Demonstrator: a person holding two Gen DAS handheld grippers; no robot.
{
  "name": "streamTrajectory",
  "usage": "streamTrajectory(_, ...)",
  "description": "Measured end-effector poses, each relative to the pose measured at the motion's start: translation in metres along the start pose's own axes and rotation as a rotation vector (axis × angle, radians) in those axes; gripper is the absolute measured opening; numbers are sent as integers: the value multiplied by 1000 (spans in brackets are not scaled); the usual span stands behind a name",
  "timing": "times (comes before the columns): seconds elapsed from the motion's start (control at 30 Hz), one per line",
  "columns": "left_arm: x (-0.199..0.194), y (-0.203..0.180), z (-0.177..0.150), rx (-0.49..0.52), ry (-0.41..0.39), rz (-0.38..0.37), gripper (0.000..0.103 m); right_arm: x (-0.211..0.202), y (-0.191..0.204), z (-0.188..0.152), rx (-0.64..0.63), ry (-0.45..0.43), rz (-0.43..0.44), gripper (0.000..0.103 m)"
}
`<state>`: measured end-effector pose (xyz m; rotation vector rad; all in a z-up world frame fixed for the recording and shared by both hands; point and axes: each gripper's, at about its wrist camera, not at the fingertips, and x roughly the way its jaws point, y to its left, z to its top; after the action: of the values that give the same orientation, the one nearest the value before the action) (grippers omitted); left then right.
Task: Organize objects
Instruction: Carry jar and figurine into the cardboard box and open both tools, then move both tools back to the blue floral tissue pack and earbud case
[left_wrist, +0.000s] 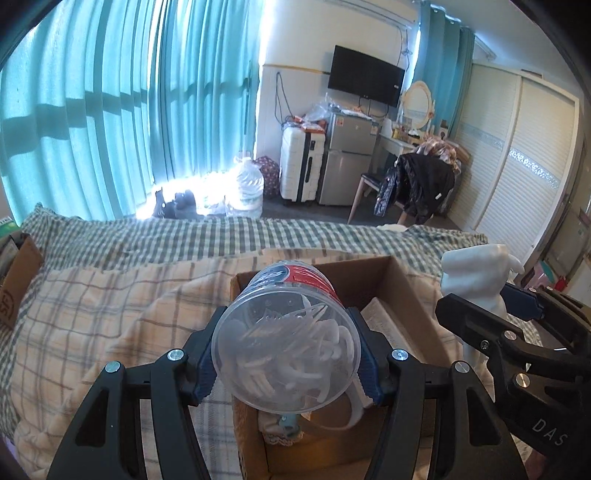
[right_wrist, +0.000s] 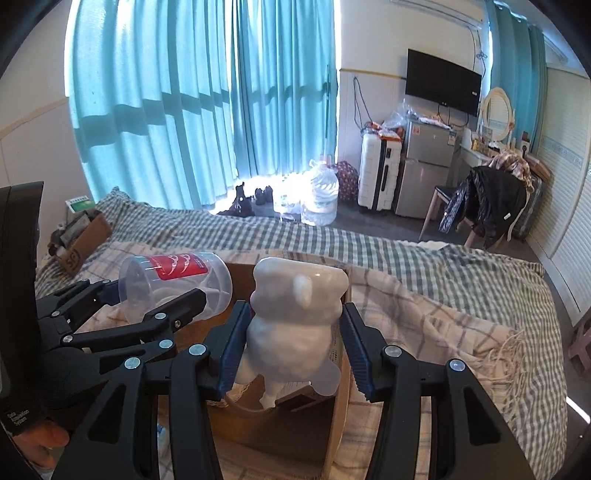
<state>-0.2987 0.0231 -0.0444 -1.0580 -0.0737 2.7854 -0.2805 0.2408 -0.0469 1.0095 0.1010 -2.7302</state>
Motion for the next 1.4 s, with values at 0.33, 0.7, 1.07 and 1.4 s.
streamTrajectory(0.33,26,-4,-15,30,42,-52,63,23,-6,-11,20,8,-23,50)
streamTrajectory(0.7,-25,-4,-3,0,4,-49,84,-36,-4,-1,33,-58,-49,63)
streamTrajectory(1.07,-145,2,-13,7,-118,18,100,-150,8,-9,38,-129,-27,75)
streamTrajectory(1.4,-207,21,-60,-9,-141,71,103,-213,34,-64,5,-131,-16,83)
